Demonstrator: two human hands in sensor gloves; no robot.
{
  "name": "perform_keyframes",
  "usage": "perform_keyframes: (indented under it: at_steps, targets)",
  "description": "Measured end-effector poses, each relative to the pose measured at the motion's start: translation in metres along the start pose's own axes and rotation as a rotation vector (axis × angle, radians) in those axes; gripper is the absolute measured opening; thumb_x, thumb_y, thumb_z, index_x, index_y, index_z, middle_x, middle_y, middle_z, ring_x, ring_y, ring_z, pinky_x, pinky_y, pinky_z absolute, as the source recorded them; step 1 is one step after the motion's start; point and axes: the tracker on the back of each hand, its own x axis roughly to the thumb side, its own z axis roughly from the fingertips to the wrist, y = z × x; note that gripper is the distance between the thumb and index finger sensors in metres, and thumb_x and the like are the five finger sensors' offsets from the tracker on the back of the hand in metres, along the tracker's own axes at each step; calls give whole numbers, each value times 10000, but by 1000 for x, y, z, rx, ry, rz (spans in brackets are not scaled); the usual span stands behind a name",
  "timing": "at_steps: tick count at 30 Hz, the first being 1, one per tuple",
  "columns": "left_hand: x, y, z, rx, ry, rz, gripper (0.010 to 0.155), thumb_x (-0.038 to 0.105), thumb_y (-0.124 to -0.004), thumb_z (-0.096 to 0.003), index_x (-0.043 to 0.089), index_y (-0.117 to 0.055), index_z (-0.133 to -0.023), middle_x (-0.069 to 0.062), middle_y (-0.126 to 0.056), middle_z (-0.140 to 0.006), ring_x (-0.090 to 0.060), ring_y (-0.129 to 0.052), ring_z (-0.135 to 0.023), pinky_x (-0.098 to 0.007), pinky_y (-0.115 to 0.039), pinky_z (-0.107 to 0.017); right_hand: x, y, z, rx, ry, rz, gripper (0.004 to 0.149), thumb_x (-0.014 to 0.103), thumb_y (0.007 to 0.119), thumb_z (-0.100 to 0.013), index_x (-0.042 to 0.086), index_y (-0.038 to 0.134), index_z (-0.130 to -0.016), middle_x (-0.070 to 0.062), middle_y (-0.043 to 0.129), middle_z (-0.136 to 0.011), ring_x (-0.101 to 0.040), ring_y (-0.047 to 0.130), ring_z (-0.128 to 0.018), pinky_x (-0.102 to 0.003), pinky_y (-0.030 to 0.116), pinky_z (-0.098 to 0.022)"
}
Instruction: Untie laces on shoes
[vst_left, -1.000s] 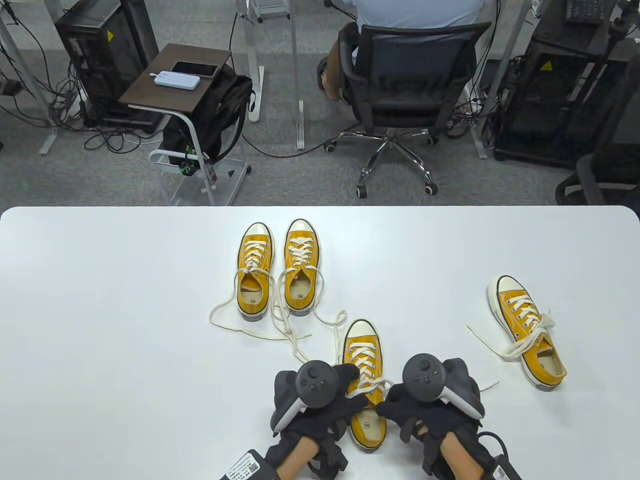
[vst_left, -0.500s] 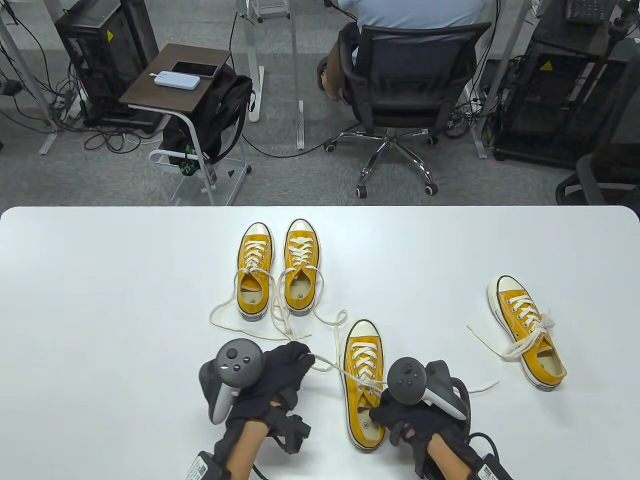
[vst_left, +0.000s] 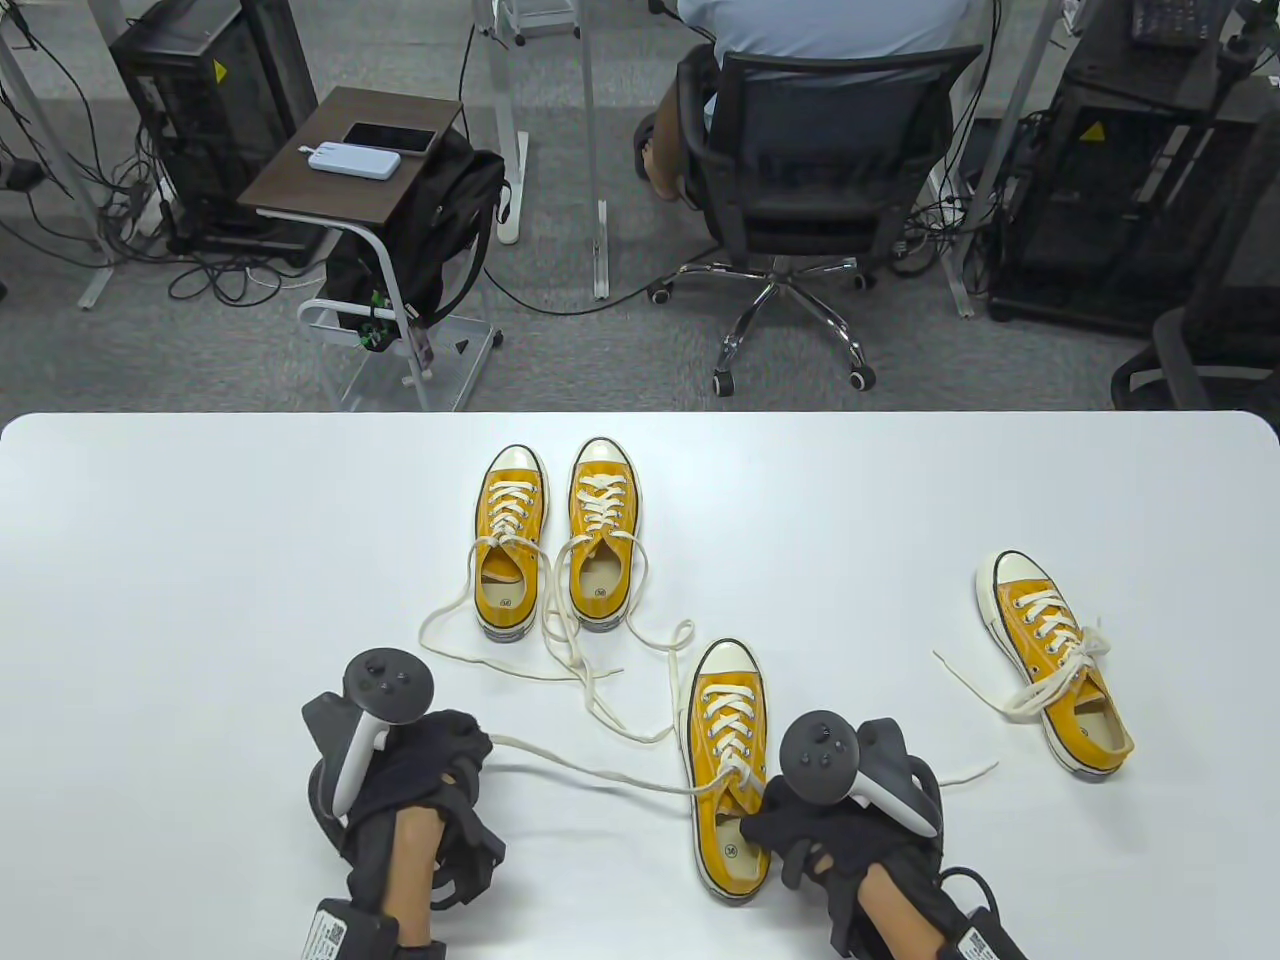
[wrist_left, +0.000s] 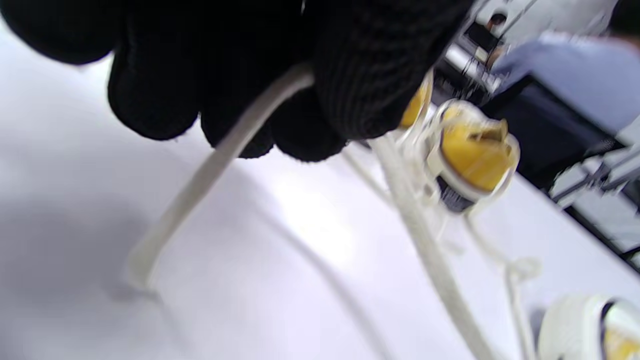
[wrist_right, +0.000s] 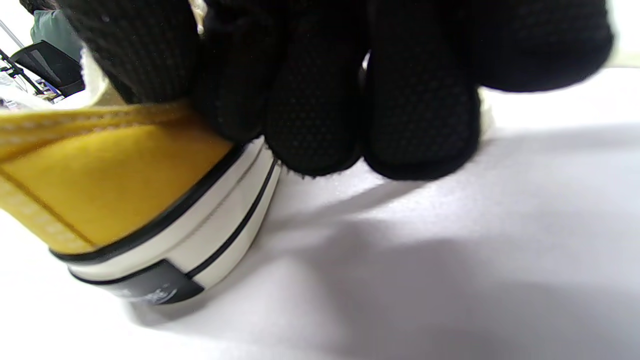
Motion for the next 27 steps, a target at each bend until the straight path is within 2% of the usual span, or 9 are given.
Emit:
perform_keyframes:
  at_steps: [4,7,9,11,13,16,20,24,27]
  targets:
    - [11,-18,-4,-109,-16,-91,526,324,-838,-469,201,-863,-980,-184,-859,-994,-502,-854,-831,-604,-738,-540,-3,-3,1,0,-8,-22,364,500,836,-425,219,906,-645,-132,1018,-595,-381,1010,-423,-526,820,-314]
    - [21,-24,-2,-136,-40,-133,548,292,-839,-466,192,-824,-1004,-180,-803,-1036,-503,-805,-881,-610,-716,-569,-7,-10,6,-16,-12,-60,400,490,830,-431,196,912,-690,-135,1020,-588,-380,1011,-417,-526,820,-311]
    - [26,-24,1,-100,-58,-130,548,298,-829,-473,198,-804,-1012,-178,-786,-1043,-500,-790,-891,-607,-709,-578,-10,-18,10,-61,-14,-94,371,477,824,-438,202,921,-668,-122,1026,-557,-374,1014,-398,-519,824,-296]
    - [34,-25,6,-67,-159,-106,566,383,-812,-486,225,-768,-1027,-170,-753,-1056,-493,-766,-903,-593,-698,-598,-12,-24,13,-138,-16,-134,373,474,814,-444,202,917,-677,-120,1024,-560,-367,1014,-396,-514,825,-295]
    - [48,-32,12,32,-283,-49,546,412,-815,-479,237,-813,-996,-153,-821,-1013,-477,-819,-869,-586,-724,-580,-14,-28,14,-251,1,-191,431,458,819,-443,180,869,-770,-138,993,-626,-369,998,-430,-514,817,-317]
    - [73,-55,21,102,-468,58,502,425,-816,-468,255,-878,-937,-109,-925,-921,-437,-912,-784,-558,-777,-526,-14,-27,11,-364,23,-251,440,444,827,-435,172,871,-779,-140,990,-624,-373,994,-428,-521,814,-320]
    - [101,-90,29,33,-606,142,462,418,-819,-463,272,-919,-890,-87,-971,-865,-413,-953,-732,-550,-795,-501,-12,-20,5,-301,14,-278,462,452,828,-433,166,871,-793,-158,970,-659,-384,979,-453,-535,801,-341]
    - [110,-99,33,103,-642,147,452,417,-828,-457,288,-923,-879,-70,-985,-846,-398,-969,-706,-541,-806,-487,-9,-13,0,-252,-17,-273,465,429,843,-428,168,859,-813,-163,941,-700,-388,959,-491,-550,785,-379]
    - [113,-108,31,38,-663,123,448,418,-838,-453,309,-918,-880,-57,-982,-844,-393,-962,-717,-539,-801,-502,-3,-12,-1,-274,-40,-276,402,380,871,-419,190,877,-773,-154,938,-702,-388,952,-503,-557,780,-394]
